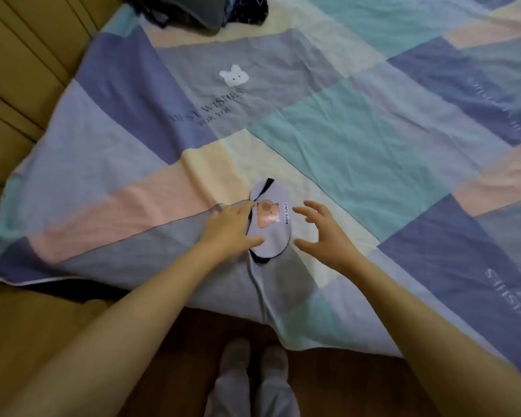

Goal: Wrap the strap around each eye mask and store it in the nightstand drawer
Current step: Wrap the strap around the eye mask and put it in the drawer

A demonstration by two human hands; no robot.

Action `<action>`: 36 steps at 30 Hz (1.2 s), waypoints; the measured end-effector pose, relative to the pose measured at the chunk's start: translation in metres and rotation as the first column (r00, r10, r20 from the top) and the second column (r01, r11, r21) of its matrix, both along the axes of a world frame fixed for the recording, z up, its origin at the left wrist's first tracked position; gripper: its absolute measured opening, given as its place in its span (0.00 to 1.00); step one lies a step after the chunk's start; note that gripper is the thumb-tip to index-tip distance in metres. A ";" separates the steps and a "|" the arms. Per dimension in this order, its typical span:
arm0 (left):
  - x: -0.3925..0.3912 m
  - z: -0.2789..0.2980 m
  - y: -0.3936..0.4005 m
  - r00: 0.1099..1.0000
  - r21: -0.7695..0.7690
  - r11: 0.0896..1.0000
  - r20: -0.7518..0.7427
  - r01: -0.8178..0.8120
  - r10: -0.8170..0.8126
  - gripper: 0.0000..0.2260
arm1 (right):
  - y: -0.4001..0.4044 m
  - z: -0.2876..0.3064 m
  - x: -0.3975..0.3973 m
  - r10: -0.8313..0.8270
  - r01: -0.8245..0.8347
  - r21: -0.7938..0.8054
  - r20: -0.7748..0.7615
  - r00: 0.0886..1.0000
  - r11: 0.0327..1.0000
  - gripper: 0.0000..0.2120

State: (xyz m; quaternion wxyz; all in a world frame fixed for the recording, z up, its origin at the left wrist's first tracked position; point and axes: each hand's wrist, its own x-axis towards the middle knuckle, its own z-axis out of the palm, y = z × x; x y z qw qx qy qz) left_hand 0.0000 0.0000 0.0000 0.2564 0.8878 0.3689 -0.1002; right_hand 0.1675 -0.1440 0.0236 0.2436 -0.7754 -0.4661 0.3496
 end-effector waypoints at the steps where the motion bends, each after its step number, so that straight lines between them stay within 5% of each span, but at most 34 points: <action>1: 0.004 -0.009 -0.003 1.000 -0.034 0.999 -0.017 -0.001 0.000 0.37 | 0.000 -0.011 -0.001 -0.019 0.019 -0.022 -0.021 1.000 1.000 0.30; 5: 0.015 -0.040 -0.010 0.986 -0.132 0.980 0.053 -0.151 0.159 0.33 | 0.002 -0.045 -0.005 -0.057 0.052 -0.064 -0.085 0.995 0.997 0.30; 9: 0.026 -0.035 -0.007 0.866 -0.318 0.876 0.233 -0.363 0.443 0.24 | 0.014 -0.055 -0.007 -0.157 0.145 -0.072 -0.213 0.964 0.987 0.33; 13: 0.035 -0.018 -0.004 0.874 -0.267 0.936 0.367 -0.229 0.318 0.22 | 0.023 -0.048 -0.008 -0.320 0.353 -0.002 -0.426 0.846 0.936 0.39; 18: 0.038 0.006 -0.006 0.832 -0.283 0.954 0.503 -0.096 0.233 0.25 | 0.029 -0.038 -0.002 -0.454 0.523 0.029 -0.455 0.766 0.852 0.47; 23: 0.037 0.017 -0.003 0.877 -0.189 0.978 0.450 -0.093 0.170 0.31 | 0.029 -0.029 0.005 -0.325 0.359 0.294 -0.158 0.932 0.886 0.53; 28: 0.035 0.019 -0.004 0.923 0.015 0.994 0.373 -0.108 0.095 0.25 | 0.024 -0.021 -0.004 -0.115 0.093 0.329 0.050 0.992 0.940 0.39; 33: 0.029 0.014 -0.003 0.864 0.107 0.971 0.485 -0.214 0.137 0.07 | 0.019 -0.014 -0.010 -0.194 0.145 0.354 0.107 0.975 0.924 0.27; 36: 0.029 0.015 0.000 0.824 -0.060 0.982 0.536 -0.180 0.184 0.05 | 0.022 -0.004 -0.012 -0.257 0.235 0.374 0.009 0.966 0.897 0.28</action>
